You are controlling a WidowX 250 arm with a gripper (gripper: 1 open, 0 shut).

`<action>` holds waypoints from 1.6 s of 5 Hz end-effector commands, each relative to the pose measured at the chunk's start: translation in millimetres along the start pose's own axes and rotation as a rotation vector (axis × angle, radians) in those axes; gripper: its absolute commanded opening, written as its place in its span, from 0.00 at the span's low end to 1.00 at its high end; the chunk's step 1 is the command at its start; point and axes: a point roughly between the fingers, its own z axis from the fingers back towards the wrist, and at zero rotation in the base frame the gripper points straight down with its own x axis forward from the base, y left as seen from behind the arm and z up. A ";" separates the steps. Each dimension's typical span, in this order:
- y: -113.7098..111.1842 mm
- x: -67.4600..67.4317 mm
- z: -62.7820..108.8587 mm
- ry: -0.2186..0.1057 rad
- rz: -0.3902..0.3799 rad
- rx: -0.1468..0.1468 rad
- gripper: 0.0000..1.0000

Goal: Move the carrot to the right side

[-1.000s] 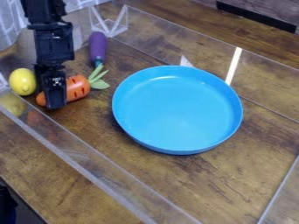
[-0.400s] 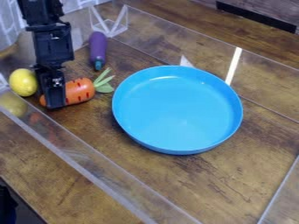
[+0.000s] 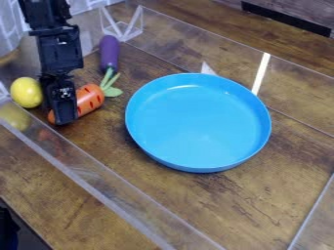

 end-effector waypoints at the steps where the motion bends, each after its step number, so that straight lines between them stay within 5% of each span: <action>1: -4.7 1.7 -3.5 0.002 -0.017 -0.015 1.00; 2: -8.3 3.0 -4.8 -0.001 -0.022 -0.026 1.00; 3: -12.7 4.3 -6.2 -0.004 -0.027 -0.038 0.00; 4: -17.7 5.5 -4.7 -0.007 -0.031 -0.046 1.00; 5: -18.7 9.5 -4.5 -0.010 -0.034 -0.046 0.00; 8: -26.0 19.9 4.6 -0.021 -0.046 -0.048 0.00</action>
